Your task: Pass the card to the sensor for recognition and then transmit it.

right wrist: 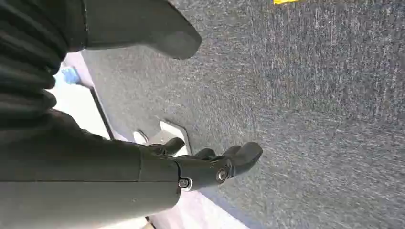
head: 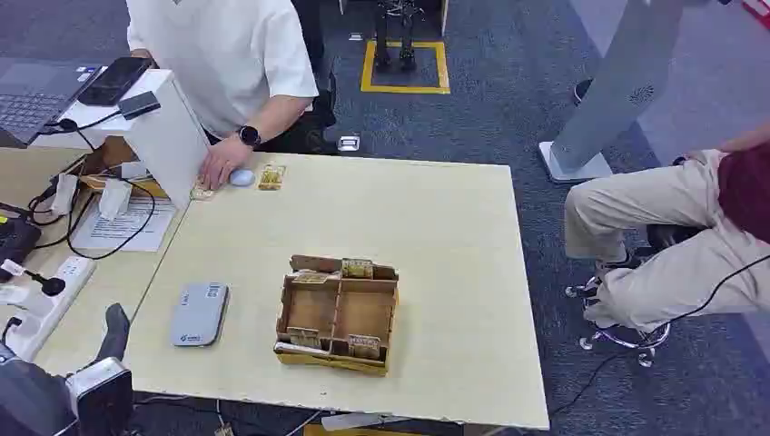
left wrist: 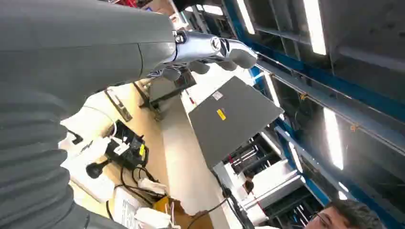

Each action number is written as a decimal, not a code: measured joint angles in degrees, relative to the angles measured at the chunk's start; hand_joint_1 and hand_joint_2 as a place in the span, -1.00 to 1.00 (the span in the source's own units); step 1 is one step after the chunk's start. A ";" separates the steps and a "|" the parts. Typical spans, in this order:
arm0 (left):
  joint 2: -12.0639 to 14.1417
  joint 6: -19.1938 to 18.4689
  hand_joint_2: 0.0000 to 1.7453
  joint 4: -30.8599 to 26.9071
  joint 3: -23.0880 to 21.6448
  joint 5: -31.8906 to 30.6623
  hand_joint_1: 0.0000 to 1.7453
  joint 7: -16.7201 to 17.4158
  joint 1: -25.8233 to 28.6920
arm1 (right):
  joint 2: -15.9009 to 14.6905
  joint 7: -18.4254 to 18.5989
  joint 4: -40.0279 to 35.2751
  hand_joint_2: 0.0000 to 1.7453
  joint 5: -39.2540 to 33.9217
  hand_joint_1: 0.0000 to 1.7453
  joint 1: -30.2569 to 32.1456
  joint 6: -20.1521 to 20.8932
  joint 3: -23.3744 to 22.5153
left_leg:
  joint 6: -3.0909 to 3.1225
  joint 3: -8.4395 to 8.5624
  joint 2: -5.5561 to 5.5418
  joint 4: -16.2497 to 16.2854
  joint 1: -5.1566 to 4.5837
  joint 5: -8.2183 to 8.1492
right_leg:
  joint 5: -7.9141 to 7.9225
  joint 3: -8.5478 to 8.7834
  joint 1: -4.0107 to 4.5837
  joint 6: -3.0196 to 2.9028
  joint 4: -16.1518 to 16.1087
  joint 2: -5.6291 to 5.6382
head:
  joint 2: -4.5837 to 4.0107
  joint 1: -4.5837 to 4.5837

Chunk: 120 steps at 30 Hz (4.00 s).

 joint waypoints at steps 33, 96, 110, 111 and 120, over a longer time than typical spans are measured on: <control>-0.09 0.00 1.00 -0.55 -1.71 -1.77 -1.00 1.79 0.52 | 0.00 0.15 0.24 1.00 -0.28 -1.00 0.04 0.02 0.00 | 0.00 0.01 0.00 0.00 0.00 0.00 | 0.00 0.00 0.00 0.00 0.00 0.00 | 0.00 0.00; 1.53 0.02 1.00 20.39 -5.46 -17.18 1.00 5.68 -14.03 | -2.80 2.23 -1.29 1.00 10.19 -1.00 -0.79 1.86 0.00 | -0.01 0.03 0.14 0.01 0.00 0.01 | 0.04 -0.08 0.00 -0.03 0.00 0.15 | 0.00 -0.02; 1.53 0.09 1.00 20.74 -5.46 -16.54 1.00 4.13 -14.13 | -2.93 2.56 -1.36 1.00 11.28 -1.00 -0.77 1.99 0.00 | -0.01 0.03 0.15 0.01 0.00 0.01 | 0.05 -0.08 0.00 -0.03 0.00 0.15 | 0.02 -0.02; 1.53 0.09 1.00 20.74 -5.46 -16.54 1.00 4.09 -14.12 | -2.93 2.60 -1.36 1.00 11.39 -1.00 -0.77 1.99 0.00 | -0.01 0.03 0.15 0.01 0.00 0.01 | 0.05 -0.07 0.00 -0.03 0.00 0.15 | 0.00 -0.02; 1.53 0.11 1.00 20.74 -5.46 -17.00 1.00 4.45 -14.13 | -2.93 2.93 -1.38 1.00 11.41 -1.00 -0.77 1.97 0.00 | -0.01 0.02 0.15 0.01 -0.01 0.01 | 0.04 -0.08 0.00 -0.03 0.00 0.15 | 0.00 -0.02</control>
